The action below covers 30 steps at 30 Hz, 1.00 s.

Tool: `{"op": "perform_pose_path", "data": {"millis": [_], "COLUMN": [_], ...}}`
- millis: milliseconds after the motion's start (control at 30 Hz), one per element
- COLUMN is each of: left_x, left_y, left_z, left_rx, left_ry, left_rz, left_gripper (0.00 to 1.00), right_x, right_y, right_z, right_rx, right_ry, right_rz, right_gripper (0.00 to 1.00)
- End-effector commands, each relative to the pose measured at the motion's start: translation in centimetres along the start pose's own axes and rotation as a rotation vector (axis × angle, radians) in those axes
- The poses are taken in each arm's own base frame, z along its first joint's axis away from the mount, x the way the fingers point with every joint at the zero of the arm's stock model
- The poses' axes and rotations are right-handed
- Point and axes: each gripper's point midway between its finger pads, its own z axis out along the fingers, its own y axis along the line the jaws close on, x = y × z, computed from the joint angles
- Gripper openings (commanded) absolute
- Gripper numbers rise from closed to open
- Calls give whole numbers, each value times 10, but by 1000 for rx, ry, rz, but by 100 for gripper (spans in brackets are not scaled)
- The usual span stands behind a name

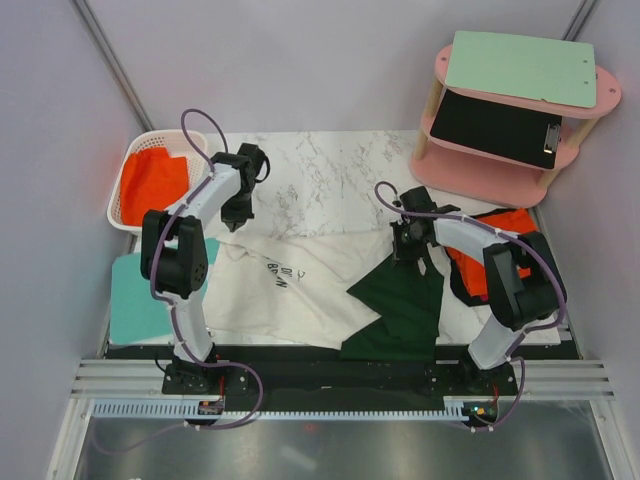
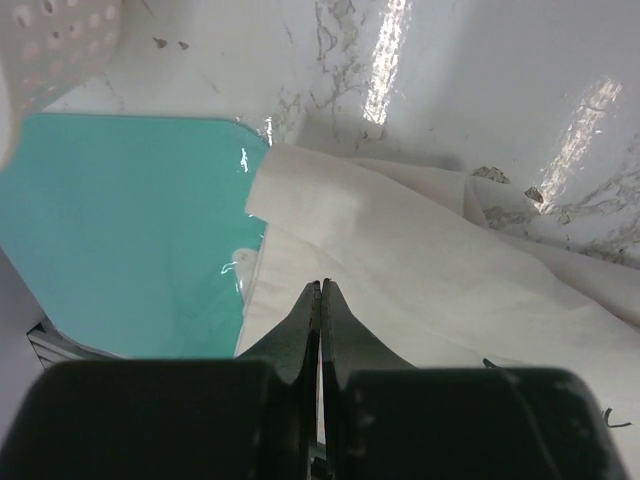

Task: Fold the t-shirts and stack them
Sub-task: Fold the tshirt

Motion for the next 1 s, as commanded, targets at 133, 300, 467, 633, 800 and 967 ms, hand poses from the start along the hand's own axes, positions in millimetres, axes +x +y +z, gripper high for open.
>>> {"op": "perform_pose_path", "data": {"millis": [133, 300, 467, 633, 800, 967], "left_x": [16, 24, 13, -30, -62, -94], "left_y": [-36, -42, -45, -54, -59, -56], "left_z": [35, 54, 68, 71, 82, 57], "left_rx": [8, -23, -70, -66, -84, -34], "left_ry": [88, 133, 121, 46, 24, -64], "left_rz": [9, 19, -8, -47, -60, -83], "left_gripper": [2, 2, 2, 2, 2, 2], "right_x": [-61, -83, -95, -117, -143, -164], "right_y": [-5, -12, -19, -25, -24, -24], "right_z": [26, 40, 52, 56, 58, 57], "right_rx": [81, 144, 184, 238, 256, 268], "right_ry": [-143, -168, -174, -218, -261, -296], "right_rz": [14, 10, 17, 25, 27, 23], "right_gripper": [0, 0, 0, 0, 0, 0]}}
